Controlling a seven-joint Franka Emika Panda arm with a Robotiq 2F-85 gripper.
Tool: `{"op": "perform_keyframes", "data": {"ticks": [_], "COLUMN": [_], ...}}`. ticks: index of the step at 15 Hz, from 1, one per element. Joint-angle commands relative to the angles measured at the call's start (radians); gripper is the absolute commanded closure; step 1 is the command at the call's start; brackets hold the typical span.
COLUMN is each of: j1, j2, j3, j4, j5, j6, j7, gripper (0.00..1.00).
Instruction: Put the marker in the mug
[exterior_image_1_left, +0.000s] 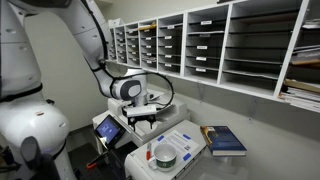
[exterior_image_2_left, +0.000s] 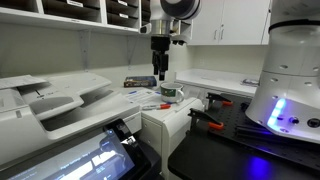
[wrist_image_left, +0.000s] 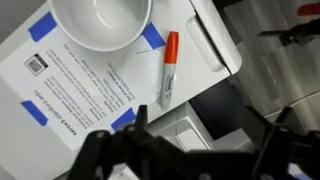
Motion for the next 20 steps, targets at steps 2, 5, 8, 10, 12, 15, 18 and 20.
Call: {"op": "perform_keyframes", "data": {"ticks": [2,5,8,10,12,15,18,20], "j1": [-0.091,-0.151,-0.211,-0.206,-0.198,-0.178,-0.169,-0.163], "j2": [0.212,0.313,0.405,0.45,0.484,0.521,0.545,0.557], "j3": [0.106,0.133,0.166,0.161,0.16,0.154,0.156,0.154], "j4": [0.11,0.18,0.244,0.276,0.3,0.322,0.335,0.342], "j5": [0.019,-0.045,-0.072,-0.133,-0.181,-0.253,-0.291,-0.305], "j6": [0.031,0.022,0.006,0.003,-0.003,-0.005,-0.006,-0.005], "j7": [-0.018,0.033,0.013,0.042,0.064,0.115,0.151,0.17], "gripper": [0.0,0.0,0.05,0.1,0.1,0.17,0.44,0.57]}}
